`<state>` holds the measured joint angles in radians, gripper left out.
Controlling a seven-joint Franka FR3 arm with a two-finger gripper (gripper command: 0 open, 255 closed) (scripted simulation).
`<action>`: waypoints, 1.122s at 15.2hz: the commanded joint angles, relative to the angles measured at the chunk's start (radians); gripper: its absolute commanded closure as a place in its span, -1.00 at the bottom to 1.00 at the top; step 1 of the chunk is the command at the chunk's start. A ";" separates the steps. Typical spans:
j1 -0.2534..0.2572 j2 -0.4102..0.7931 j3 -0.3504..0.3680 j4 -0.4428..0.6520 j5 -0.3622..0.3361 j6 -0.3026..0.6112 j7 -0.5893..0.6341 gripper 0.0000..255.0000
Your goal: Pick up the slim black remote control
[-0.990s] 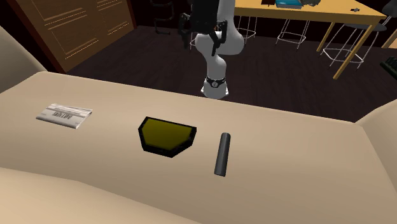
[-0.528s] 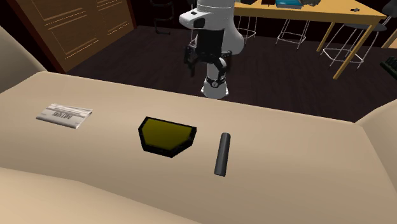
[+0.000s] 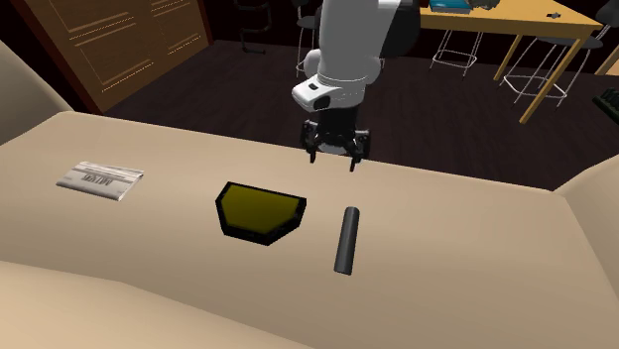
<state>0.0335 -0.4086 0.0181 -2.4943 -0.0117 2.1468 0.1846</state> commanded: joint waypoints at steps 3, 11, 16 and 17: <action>0.019 0.137 0.016 0.003 0.031 0.120 0.026 -1.00; 0.053 0.424 0.045 0.084 0.091 0.304 0.056 -1.00; 0.053 0.479 0.045 0.070 0.092 0.373 0.052 -1.00; 0.053 0.491 0.045 0.067 0.093 0.387 0.052 -1.00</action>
<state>0.0864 0.0666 0.0632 -2.4284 0.0810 2.5193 0.2361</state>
